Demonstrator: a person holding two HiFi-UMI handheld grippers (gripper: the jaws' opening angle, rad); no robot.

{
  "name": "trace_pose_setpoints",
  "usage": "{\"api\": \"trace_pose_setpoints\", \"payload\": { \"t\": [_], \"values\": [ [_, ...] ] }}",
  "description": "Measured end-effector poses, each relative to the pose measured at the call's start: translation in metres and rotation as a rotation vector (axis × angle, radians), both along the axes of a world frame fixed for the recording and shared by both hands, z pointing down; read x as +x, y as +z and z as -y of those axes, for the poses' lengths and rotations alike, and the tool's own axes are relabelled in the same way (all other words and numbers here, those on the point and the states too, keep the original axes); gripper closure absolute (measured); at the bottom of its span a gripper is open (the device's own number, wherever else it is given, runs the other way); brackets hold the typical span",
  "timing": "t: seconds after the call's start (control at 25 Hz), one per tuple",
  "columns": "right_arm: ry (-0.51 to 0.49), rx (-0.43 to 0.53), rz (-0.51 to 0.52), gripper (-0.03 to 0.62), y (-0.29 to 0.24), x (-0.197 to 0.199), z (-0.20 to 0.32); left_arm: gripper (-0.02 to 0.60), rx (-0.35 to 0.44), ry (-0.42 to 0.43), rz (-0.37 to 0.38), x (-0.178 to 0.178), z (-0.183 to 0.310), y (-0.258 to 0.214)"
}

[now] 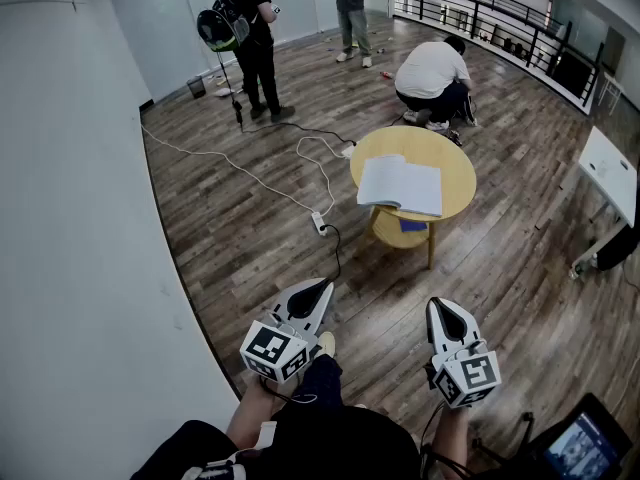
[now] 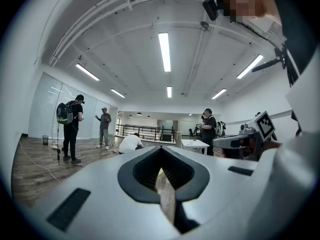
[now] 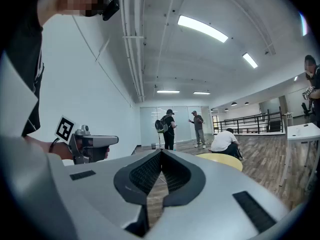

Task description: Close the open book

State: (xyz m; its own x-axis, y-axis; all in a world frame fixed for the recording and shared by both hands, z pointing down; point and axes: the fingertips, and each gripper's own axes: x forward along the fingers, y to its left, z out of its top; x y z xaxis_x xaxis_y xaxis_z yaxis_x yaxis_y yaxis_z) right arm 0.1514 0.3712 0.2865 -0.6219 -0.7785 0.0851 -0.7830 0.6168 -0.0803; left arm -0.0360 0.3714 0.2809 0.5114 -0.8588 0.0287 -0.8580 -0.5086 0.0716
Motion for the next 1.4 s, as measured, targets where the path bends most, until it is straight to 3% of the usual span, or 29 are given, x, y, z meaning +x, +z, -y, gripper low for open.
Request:
{"api": "trace_pose_setpoints", "payload": {
  "t": [0.2,0.48,0.64,0.76,1.04,1.2,1.4],
  "values": [
    [-0.003,0.012,-0.007,0.591,0.009,-0.021,0.069,0.584,0.009,0.002,0.007,-0.021,0.074,0.011],
    [0.056,-0.004,-0.005,0.591,0.005,-0.085,0.239,0.584,0.035,0.075,-0.007,-0.084,0.262,-0.002],
    [0.092,-0.006,-0.035,0.591,0.000,-0.098,0.316,0.584,0.035,0.102,-0.012,-0.096,0.338,-0.002],
    [0.105,-0.008,-0.048,0.591,0.005,-0.088,0.357,0.584,0.018,0.111,0.000,-0.085,0.370,0.007],
    [-0.028,-0.047,-0.050,0.591,0.031,-0.084,0.432,0.584,0.037,0.034,0.035,-0.053,0.423,0.018],
    [-0.044,-0.127,-0.076,0.591,0.054,-0.100,0.447,0.584,0.003,-0.008,0.043,-0.069,0.436,0.040],
    [-0.054,-0.181,-0.067,0.591,0.085,-0.139,0.465,0.584,-0.126,-0.008,0.064,-0.102,0.455,0.097]
  ]
}}
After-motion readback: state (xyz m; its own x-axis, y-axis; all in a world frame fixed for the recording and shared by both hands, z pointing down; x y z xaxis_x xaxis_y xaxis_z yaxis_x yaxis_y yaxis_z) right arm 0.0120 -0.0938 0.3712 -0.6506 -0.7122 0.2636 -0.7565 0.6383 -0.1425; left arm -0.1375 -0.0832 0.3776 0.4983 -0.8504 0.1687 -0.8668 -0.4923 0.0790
